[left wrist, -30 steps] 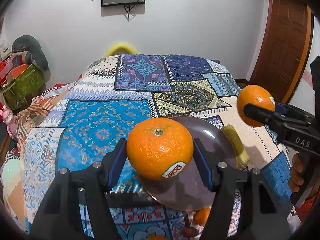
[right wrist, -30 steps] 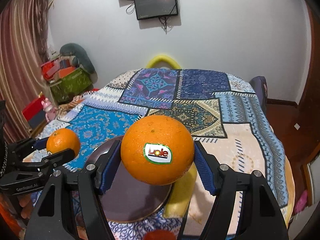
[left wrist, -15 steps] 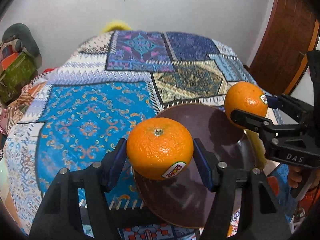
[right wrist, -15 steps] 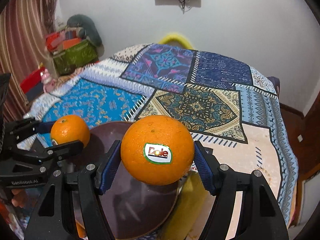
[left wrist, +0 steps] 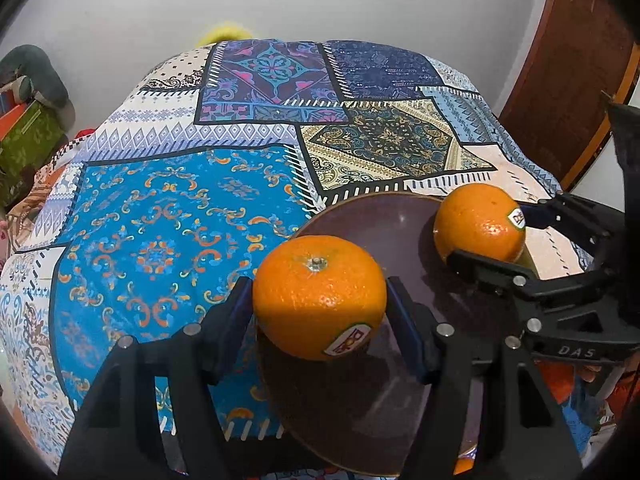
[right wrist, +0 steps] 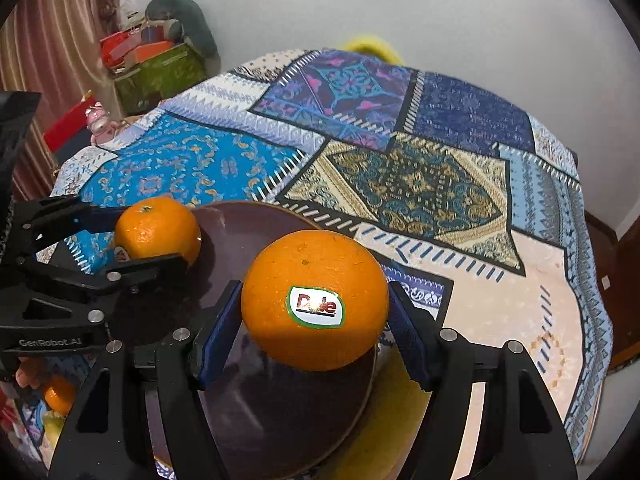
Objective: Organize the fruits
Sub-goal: 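Carry both held oranges up and over the dark plate, then lower both oranges onto the dark plate and open both grippers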
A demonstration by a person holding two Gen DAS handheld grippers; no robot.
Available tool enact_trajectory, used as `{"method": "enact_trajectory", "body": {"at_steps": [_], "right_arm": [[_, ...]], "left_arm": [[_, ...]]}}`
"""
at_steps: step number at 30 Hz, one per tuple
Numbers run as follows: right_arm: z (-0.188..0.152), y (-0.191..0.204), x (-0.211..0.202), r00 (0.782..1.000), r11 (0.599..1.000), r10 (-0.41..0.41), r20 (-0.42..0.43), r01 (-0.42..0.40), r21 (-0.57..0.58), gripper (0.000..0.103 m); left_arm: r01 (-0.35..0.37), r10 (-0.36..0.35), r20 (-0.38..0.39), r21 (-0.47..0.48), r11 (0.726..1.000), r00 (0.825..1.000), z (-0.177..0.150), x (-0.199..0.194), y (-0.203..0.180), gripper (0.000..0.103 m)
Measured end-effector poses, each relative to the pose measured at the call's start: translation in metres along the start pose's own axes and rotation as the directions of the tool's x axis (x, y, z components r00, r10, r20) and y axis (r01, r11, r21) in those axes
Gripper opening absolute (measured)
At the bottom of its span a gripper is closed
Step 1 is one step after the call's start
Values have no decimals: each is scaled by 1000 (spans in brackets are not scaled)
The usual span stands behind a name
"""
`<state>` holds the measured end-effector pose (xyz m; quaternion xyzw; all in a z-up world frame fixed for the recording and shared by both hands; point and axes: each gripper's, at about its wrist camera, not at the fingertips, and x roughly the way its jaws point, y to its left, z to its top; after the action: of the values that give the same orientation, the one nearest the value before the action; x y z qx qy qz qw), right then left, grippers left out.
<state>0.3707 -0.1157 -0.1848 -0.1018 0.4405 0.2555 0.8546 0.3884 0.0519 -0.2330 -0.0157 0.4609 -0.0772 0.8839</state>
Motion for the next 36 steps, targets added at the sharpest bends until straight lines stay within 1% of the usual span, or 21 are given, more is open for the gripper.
{"method": "enact_trajectory", "body": {"at_steps": [2, 5, 9, 11, 13, 15, 18, 22, 25, 28, 32, 36], "right_arm": [[0, -1, 1, 1000, 1000, 7, -3, -7, -1, 67], [0, 2, 1, 1000, 1000, -6, -10, 6, -19, 68], [0, 5, 3, 1000, 999, -22, -22, 21, -33, 68], [-1, 5, 1, 1000, 1000, -6, -17, 6, -30, 68], [0, 5, -4, 1000, 1000, -1, -1, 1, -23, 72], [2, 5, -15, 999, 1000, -1, 32, 1, -16, 81], [3, 7, -32, 998, 1000, 11, 69, -11, -8, 82], [0, 12, -55, 995, 1000, -4, 100, 4, 0, 82], [-8, 13, -74, 992, 1000, 2, 129, -5, 21, 82], [-16, 16, -93, 989, 999, -4, 149, -1, 32, 82], [-29, 17, -115, 986, 999, -35, 165, 28, 40, 82], [-42, 10, -125, 984, 996, -76, 164, 67, 55, 84]], "left_arm": [[12, -13, -14, -15, 1000, 1000, 0, 3, 1, 65], [20, -20, -34, -23, 1000, 999, -1, 7, 0, 66], [10, -10, -27, -16, 1000, 1000, -2, 5, -3, 66], [15, -16, -28, -20, 1000, 999, -1, 3, -3, 66], [21, -21, -17, -27, 999, 1000, -1, -3, -2, 66], [15, -14, 15, -32, 999, 1000, 1, -15, -2, 66], [19, -17, 36, -42, 999, 999, 1, -30, -1, 66], [5, -2, 64, -51, 999, 998, -1, -54, -1, 66], [-29, 34, 99, -50, 998, 994, -9, -76, -1, 66], [-45, 50, 116, -42, 998, 992, -21, -99, -3, 66], [-55, 58, 115, -30, 998, 992, -40, -122, -9, 68], [-56, 60, 120, -39, 998, 991, -60, -140, -12, 71]]}}
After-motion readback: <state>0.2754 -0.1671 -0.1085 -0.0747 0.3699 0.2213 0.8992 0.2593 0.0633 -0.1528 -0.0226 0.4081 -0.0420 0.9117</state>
